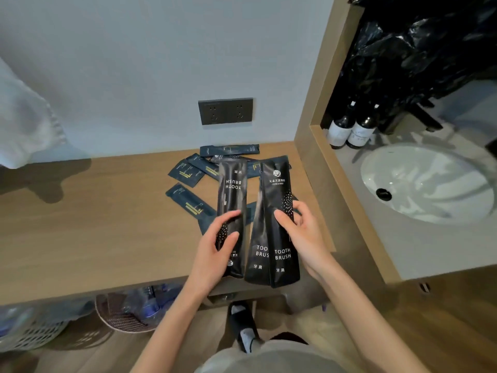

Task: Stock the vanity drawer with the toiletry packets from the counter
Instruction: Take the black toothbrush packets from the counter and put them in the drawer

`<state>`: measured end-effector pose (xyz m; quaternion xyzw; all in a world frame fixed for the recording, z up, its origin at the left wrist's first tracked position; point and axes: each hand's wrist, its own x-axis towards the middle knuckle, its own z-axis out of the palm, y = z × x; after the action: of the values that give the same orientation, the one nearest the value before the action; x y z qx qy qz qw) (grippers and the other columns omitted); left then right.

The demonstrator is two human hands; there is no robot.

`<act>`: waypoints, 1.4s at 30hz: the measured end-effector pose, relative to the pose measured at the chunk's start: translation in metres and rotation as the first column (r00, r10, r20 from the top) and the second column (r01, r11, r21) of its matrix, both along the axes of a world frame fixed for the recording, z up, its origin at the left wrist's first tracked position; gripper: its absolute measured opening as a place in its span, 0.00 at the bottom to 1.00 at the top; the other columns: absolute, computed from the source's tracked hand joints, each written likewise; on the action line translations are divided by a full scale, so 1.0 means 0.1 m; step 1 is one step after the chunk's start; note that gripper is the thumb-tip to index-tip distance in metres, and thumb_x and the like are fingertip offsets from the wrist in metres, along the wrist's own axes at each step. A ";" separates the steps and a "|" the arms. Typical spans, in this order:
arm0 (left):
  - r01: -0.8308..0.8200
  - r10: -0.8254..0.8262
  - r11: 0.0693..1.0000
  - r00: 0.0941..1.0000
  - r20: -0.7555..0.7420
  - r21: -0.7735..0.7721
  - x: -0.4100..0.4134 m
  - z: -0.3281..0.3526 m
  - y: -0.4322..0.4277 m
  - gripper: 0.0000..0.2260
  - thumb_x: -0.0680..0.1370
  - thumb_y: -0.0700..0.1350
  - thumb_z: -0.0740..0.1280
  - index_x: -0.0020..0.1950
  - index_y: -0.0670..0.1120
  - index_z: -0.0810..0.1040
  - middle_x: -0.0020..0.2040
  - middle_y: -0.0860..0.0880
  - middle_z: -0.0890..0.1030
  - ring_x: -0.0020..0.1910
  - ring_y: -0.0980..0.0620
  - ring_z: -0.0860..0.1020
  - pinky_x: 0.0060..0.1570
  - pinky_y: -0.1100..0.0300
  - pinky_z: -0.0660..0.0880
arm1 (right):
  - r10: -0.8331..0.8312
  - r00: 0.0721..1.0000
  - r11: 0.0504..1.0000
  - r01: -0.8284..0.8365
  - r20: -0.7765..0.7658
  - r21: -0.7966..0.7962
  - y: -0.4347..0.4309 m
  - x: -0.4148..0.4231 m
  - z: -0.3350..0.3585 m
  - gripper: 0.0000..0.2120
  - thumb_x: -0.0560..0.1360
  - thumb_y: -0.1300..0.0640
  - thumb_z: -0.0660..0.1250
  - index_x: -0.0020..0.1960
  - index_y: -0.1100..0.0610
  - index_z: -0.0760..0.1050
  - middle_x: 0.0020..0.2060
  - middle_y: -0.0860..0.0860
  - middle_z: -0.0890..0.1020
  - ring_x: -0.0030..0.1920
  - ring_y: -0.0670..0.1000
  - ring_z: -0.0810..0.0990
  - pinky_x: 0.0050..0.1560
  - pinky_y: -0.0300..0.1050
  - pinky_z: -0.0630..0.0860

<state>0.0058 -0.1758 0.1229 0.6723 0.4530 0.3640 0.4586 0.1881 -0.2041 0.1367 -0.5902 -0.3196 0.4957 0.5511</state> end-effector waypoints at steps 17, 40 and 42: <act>0.314 -0.308 0.945 0.948 0.079 -0.087 1.34 0.39 -1.66 0.04 0.75 0.46 0.69 0.46 0.45 0.77 0.42 0.48 0.83 0.40 0.51 0.82 0.34 0.58 0.78 | -0.402 0.897 0.911 0.373 0.183 0.173 -2.11 0.80 0.39 0.08 0.76 0.63 0.67 0.55 0.61 0.75 0.45 0.45 0.82 0.45 0.37 0.81 0.46 0.31 0.75; 0.453 -0.421 0.872 0.887 0.188 -0.186 5.94 0.62 -2.72 0.08 0.69 0.49 0.76 0.37 0.52 0.76 0.40 0.48 0.83 0.41 0.48 0.82 0.51 0.43 0.78 | -0.613 0.784 0.788 0.598 0.098 0.146 -3.47 5.13 0.73 0.11 0.77 0.60 0.66 0.59 0.54 0.71 0.50 0.51 0.84 0.53 0.52 0.83 0.55 0.54 0.80; 0.427 -0.398 0.891 0.898 0.189 -0.156 6.29 0.58 -2.56 0.09 0.69 0.46 0.75 0.36 0.52 0.76 0.36 0.53 0.80 0.39 0.52 0.78 0.49 0.48 0.76 | -0.566 0.812 0.824 0.552 0.144 0.128 -3.32 5.49 0.70 0.12 0.78 0.59 0.65 0.60 0.52 0.72 0.53 0.51 0.83 0.53 0.51 0.83 0.54 0.54 0.80</act>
<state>0.6353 -0.4320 0.1810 0.6759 0.2966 0.2623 0.6216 0.7367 -0.5362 0.2071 -0.6767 -0.1991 0.2445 0.6653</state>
